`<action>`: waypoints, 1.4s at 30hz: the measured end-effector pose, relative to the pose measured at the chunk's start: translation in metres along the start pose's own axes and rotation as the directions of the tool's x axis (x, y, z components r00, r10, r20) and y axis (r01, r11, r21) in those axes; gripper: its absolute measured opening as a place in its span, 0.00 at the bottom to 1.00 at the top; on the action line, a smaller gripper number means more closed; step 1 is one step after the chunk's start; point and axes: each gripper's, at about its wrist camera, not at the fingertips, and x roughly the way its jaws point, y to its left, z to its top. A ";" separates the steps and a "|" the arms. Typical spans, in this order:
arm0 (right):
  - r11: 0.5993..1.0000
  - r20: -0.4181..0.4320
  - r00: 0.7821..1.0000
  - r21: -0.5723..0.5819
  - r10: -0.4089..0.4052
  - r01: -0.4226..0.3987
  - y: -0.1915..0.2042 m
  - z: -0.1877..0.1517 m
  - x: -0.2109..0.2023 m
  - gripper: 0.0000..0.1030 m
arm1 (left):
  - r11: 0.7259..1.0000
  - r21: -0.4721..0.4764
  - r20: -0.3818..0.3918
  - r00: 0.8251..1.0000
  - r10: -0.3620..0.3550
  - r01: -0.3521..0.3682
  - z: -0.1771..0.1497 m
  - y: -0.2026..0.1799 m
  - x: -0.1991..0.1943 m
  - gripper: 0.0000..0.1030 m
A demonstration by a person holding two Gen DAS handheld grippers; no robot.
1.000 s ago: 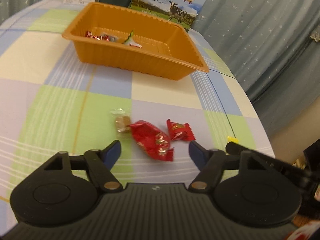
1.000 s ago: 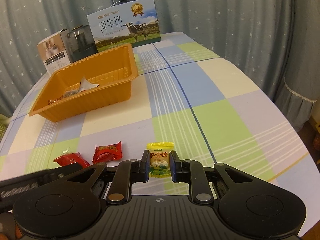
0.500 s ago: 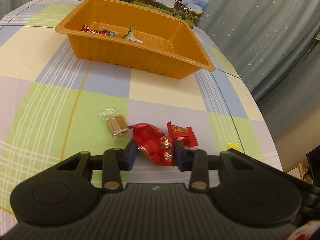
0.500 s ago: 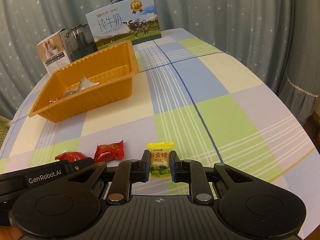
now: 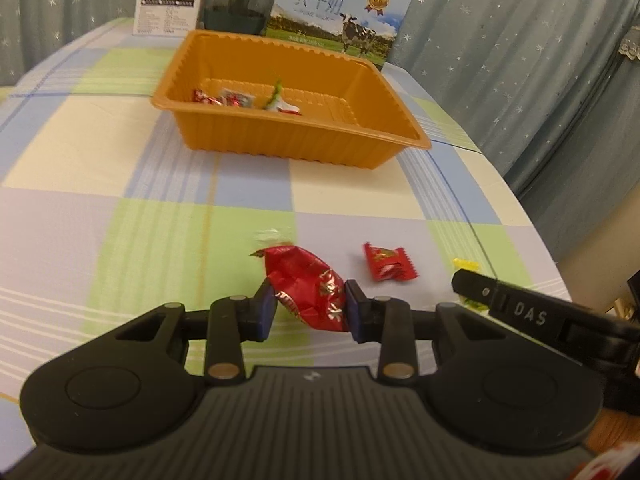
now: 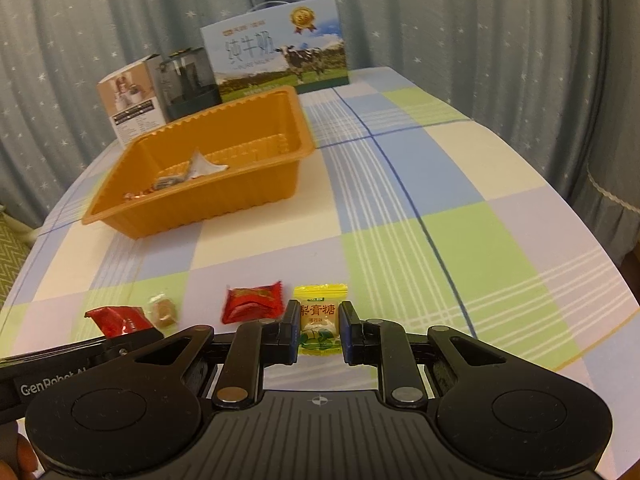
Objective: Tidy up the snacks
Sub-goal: 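Carry the yellow pack and red bag into the orange tray and open both grippers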
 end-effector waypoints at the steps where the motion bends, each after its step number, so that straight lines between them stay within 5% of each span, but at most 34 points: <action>1: 1.000 0.004 1.000 -0.008 0.010 -0.010 0.003 0.000 -0.001 0.19 | 1.000 0.007 0.005 1.000 0.008 -0.008 0.001 0.002 -0.003 0.31; 24: 0.988 0.021 0.997 -0.135 0.079 -0.076 0.039 -0.003 -0.006 0.19 | 0.996 0.036 0.049 0.996 0.078 -0.080 0.017 0.036 -0.028 0.31; 31: 0.982 0.049 0.992 -0.156 0.114 -0.105 0.047 0.029 -0.007 0.20 | 0.994 0.082 0.079 0.995 0.061 -0.067 0.045 0.033 -0.025 0.31; 42: 0.976 0.077 0.989 -0.190 0.124 -0.107 0.050 0.111 0.027 0.20 | 0.967 0.237 0.173 0.984 0.049 -0.090 0.136 0.018 -0.007 0.31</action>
